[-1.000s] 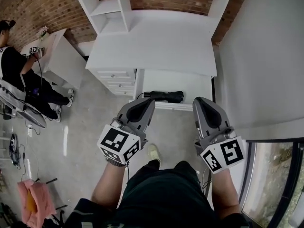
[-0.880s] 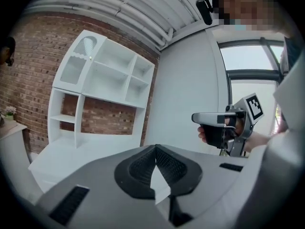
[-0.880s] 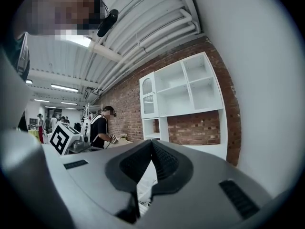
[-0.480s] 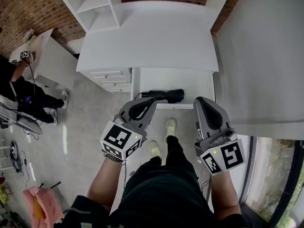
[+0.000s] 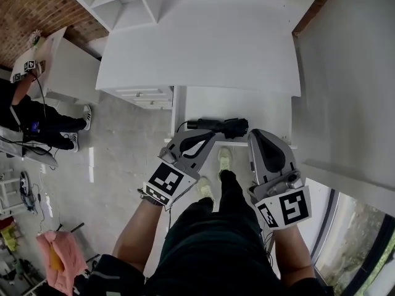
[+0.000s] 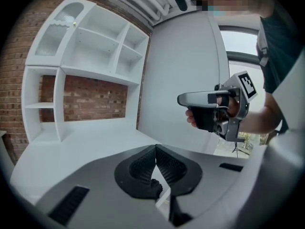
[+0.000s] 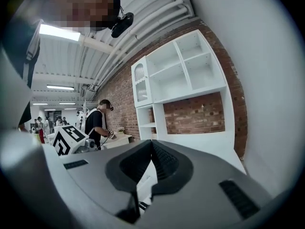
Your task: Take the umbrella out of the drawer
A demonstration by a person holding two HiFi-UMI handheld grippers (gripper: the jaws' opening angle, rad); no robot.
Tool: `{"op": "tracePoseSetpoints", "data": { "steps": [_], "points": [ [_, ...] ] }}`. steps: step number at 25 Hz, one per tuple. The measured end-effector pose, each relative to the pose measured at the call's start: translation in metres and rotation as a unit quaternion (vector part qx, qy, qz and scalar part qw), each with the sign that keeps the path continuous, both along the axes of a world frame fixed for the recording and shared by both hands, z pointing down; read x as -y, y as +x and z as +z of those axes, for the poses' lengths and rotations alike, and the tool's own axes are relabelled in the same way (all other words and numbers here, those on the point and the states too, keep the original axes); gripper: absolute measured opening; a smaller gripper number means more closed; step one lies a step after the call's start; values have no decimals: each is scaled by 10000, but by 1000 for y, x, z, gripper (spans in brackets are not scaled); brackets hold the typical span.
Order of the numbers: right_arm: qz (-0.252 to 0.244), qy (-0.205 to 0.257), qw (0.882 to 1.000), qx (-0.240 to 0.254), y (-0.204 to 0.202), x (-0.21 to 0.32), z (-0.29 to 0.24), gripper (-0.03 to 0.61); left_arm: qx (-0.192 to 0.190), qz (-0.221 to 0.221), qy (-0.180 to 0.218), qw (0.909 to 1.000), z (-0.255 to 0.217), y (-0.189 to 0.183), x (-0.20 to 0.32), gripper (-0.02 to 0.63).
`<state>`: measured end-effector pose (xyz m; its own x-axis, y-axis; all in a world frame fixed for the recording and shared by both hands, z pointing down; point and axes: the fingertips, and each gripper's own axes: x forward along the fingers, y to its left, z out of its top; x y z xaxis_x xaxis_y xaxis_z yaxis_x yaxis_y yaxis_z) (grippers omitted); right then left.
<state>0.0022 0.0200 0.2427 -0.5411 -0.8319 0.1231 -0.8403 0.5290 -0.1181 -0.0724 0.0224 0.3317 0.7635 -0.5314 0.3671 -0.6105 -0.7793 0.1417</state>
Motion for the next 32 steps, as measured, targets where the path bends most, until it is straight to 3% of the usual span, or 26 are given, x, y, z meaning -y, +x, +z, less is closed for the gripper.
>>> {"op": "tracePoseSetpoints", "data": {
  "steps": [10, 14, 19, 25, 32],
  "points": [
    [-299, -241, 9992, -77, -4, 59, 72, 5, 640, 184, -192, 9976, 86, 17, 47, 6],
    [-242, -459, 9986, -57, 2, 73, 104, 5, 1147, 388, -236, 9924, 125, 17, 58, 7],
    [-234, -701, 9972, -65, 7, 87, 140, 5, 1472, 748, -318, 9858, 169, 21, 67, 7],
    [-215, -951, 9952, 10, 12, 95, 167, 5, 1791, 1218, -533, 9748, 213, 26, 74, 8],
    [-157, -1132, 9934, 54, 23, 103, 185, 5, 2378, 1917, -710, 9496, 259, 30, 75, 8]
  ]
}}
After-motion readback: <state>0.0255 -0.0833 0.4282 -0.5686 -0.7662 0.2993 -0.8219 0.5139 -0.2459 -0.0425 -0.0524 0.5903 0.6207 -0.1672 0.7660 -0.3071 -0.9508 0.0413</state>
